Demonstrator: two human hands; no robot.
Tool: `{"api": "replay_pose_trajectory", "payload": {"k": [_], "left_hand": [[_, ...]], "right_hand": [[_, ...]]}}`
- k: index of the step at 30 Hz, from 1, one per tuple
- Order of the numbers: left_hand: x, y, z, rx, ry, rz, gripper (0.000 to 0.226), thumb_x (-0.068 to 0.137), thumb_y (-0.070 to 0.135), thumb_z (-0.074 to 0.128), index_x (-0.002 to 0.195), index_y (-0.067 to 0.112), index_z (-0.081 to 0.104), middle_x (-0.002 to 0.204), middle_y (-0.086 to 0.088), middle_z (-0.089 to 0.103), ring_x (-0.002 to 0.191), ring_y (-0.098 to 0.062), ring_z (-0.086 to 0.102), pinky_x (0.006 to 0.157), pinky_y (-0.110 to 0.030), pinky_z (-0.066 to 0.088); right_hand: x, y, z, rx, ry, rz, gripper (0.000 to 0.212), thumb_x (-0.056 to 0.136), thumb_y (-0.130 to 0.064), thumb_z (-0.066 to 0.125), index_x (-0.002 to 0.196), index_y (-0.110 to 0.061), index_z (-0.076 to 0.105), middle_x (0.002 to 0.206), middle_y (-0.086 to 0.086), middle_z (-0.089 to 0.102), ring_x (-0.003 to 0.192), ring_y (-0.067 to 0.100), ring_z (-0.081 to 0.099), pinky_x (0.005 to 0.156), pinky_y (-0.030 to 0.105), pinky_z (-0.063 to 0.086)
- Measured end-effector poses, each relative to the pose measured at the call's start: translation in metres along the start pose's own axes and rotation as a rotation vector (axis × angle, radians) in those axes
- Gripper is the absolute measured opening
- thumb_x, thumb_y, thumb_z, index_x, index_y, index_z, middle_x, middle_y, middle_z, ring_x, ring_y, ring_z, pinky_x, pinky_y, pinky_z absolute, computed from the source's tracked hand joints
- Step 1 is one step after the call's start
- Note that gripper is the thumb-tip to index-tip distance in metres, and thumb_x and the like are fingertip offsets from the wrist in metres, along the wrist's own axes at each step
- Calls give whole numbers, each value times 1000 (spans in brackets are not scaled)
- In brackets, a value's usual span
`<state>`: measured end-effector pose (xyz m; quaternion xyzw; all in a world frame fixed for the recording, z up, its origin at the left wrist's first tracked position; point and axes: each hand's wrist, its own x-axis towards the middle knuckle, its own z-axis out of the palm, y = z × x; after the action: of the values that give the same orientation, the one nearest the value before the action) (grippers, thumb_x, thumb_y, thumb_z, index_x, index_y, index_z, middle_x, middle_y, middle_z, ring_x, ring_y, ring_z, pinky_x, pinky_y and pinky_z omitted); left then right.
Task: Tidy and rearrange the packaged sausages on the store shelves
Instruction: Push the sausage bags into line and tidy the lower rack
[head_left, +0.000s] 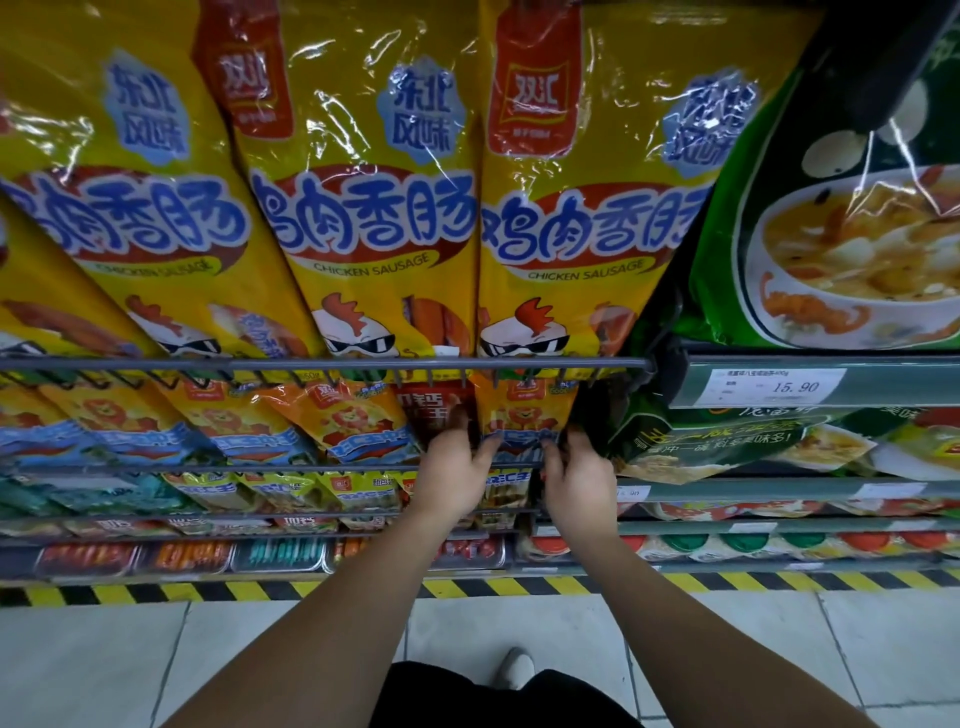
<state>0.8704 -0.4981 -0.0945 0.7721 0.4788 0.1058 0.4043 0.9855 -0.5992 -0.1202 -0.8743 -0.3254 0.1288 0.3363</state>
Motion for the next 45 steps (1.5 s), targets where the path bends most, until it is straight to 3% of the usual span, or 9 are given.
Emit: {"api": "replay_pose_trajectory", "payload": {"k": [4,8,14,18,23,29,33,38,45], "left_hand": [[4,-5,1,39,-15,7,56,99,45,50,138,6,45,98,-5,68,82,-22,63,69,-34,50],[4,-5,-3,73,-1,-1,63,97,49,53,144,9,46,126,-8,65,108,-26,64,83,-31,52],[-16,-17,-27,52,91,41,49,93,49,59,131,16,61,110,2,71,92,-19,68,80,-35,57],[-41,-37,-51,38,184,49,36,93,44,61,121,20,63,115,7,67,99,-15,65,80,-30,54],[-58,-72,-80,71,285,-63,30,94,43,60,112,21,67,102,8,70,86,-12,65,66,-28,52],[-54,-87,-108,132,322,-200,33,96,44,56,120,22,63,84,11,64,67,-11,56,54,-25,45],[-44,-87,-113,104,271,-218,43,95,43,57,130,17,58,86,7,65,79,-19,66,67,-36,56],[-33,-88,-116,100,245,-238,36,96,44,54,121,18,59,84,4,68,70,-18,64,62,-36,57],[-22,-93,-115,-61,244,-211,34,94,45,59,109,15,66,92,1,70,78,-21,63,67,-33,51]], "right_hand": [[-1,-2,-2,-12,-31,18,23,101,-28,50,106,-7,56,71,14,64,59,35,60,51,29,33],[-4,-5,-5,5,-26,25,21,101,-26,50,103,-6,57,74,14,66,58,30,61,50,29,37],[-31,-22,-20,185,142,73,32,98,-16,54,128,-5,51,104,2,68,87,24,68,70,31,52],[-49,-41,-23,289,206,47,24,97,-15,56,121,-11,57,100,-6,64,90,13,64,74,30,52],[-60,-70,3,205,42,-132,24,96,-17,57,120,-15,57,99,-11,63,88,4,61,75,33,57],[-55,-106,40,106,-169,-198,45,99,-28,57,138,-10,45,123,3,64,105,19,65,81,35,57],[-45,-125,57,8,-249,-149,38,99,-30,55,127,-5,49,98,9,65,73,20,62,50,22,41],[-35,-137,72,-88,-282,-90,32,100,-35,53,116,-6,52,73,-6,46,58,8,46,46,18,30],[-29,-136,76,-32,-269,-9,24,100,-32,54,100,-8,57,68,-3,51,54,14,48,47,27,34]]}}
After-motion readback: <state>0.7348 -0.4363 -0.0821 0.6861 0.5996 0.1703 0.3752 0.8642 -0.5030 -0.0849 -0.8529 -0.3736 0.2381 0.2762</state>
